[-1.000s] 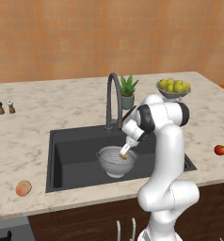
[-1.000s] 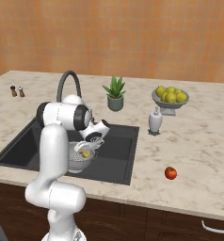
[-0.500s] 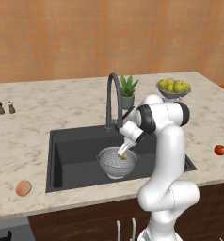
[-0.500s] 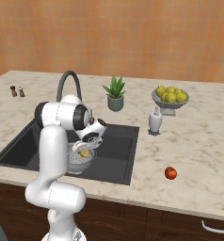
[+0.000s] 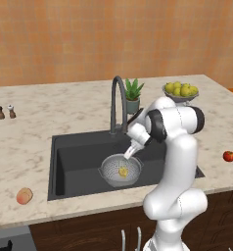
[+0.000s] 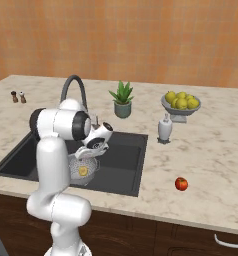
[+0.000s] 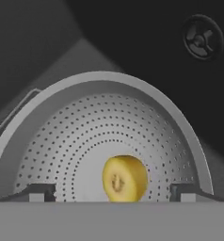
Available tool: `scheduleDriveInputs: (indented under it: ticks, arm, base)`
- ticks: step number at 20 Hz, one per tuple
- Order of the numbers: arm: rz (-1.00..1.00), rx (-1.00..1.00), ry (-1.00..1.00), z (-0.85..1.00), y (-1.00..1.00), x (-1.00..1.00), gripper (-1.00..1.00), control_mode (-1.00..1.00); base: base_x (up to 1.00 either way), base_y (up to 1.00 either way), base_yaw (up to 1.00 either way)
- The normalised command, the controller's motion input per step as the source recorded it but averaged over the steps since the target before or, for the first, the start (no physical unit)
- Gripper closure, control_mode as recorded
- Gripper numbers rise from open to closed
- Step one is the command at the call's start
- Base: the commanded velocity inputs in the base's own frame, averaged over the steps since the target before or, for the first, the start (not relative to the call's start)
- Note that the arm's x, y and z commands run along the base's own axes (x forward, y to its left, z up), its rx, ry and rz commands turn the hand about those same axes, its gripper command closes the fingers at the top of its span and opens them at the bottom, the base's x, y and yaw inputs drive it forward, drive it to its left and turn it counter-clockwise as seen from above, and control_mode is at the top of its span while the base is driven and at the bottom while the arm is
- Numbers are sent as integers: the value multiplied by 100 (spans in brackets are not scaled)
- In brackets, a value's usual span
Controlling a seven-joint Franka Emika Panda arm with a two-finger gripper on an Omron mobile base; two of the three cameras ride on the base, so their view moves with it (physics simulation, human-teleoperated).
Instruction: Put the colander in the sink, put the peach, apple, kiwi in the colander, and turn on the sink faucet and pour water over the colander.
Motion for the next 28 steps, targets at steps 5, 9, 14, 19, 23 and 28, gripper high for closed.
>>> scheduleDriveInputs:
  ticks: [5,9,14,19,23,28]
  arm:
    - [0,0,0,64,-40,-35,-100,-100]
    - [0,0,0,70,-49,-53,-100,-100]
    - [-8,0,3,64,-61,-53,-100,-100]
    - [-18,0,8,56,-71,-53,-100,-100]
    - [-45,0,20,59,-50,-38,-100,-100]
    - [-42,-12,14,44,-55,-34,-100,-100]
  base:
    - [0,0,0]
    - [0,0,0]
    - [0,0,0]
    - [0,0,0]
    - [0,0,0]
    - [0,0,0]
